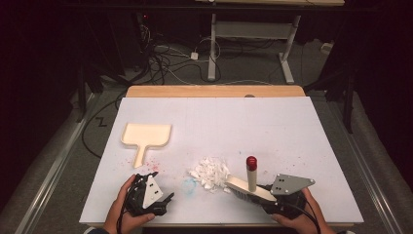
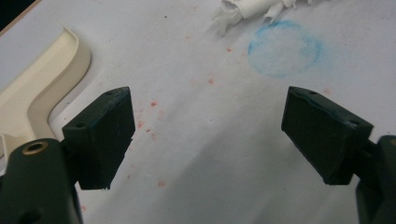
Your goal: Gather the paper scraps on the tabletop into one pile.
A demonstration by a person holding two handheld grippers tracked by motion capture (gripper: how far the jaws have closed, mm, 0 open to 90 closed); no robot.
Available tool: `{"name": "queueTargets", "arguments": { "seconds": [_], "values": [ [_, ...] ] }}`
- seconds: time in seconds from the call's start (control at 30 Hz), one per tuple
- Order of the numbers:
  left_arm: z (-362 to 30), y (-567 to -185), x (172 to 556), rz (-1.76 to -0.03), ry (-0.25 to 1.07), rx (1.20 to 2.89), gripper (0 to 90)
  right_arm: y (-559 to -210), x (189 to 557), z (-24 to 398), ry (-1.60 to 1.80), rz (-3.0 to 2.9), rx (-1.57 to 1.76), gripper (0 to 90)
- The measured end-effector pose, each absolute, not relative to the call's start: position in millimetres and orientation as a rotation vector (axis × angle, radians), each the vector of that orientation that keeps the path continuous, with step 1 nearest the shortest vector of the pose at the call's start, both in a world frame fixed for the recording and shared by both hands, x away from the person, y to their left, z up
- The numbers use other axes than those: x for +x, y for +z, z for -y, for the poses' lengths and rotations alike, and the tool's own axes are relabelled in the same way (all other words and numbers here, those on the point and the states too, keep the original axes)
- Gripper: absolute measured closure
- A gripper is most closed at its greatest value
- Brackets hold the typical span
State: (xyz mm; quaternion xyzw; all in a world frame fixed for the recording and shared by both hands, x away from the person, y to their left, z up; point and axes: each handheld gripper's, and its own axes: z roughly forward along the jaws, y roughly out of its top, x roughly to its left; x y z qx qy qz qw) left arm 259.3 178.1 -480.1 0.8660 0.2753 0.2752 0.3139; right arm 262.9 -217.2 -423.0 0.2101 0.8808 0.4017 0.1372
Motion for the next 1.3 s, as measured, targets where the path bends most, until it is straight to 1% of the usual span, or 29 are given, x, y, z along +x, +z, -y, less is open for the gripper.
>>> {"name": "queueTargets", "arguments": {
  "seconds": [0.2, 0.37, 0.53, 0.9, 1.07, 1.3],
  "values": [
    [-176.6, -480.7, 259.6, -0.718, 0.723, 2.294, 16.5, -427.0, 276.7, 205.3, 1.193, -2.502, 0.613, 68.2],
    [-177.8, -480.6, 259.1, -0.724, 0.718, 2.287, 16.5, -424.2, 278.7, 204.5, 1.219, -2.485, 0.603, 68.1],
    [-177.6, -480.5, 258.9, -0.721, 0.721, 2.288, 16.5, -417.2, 276.2, 220.5, 1.226, -2.477, 0.632, 68.0],
    [-178.0, -479.7, 258.9, -0.722, 0.724, 2.286, 16.5, -405.0, 272.2, 270.6, 1.226, -2.445, 0.76, 68.0],
    [-177.8, -479.4, 258.6, -0.722, 0.725, 2.289, 16.5, -405.5, 272.3, 283.9, 1.223, -2.459, 0.815, 67.9],
    [-177.3, -480.1, 259.2, -0.721, 0.722, 2.294, 16.5, -412.4, 279.4, 286.9, 1.234, -2.546, 0.851, 67.9]
  ]
}}
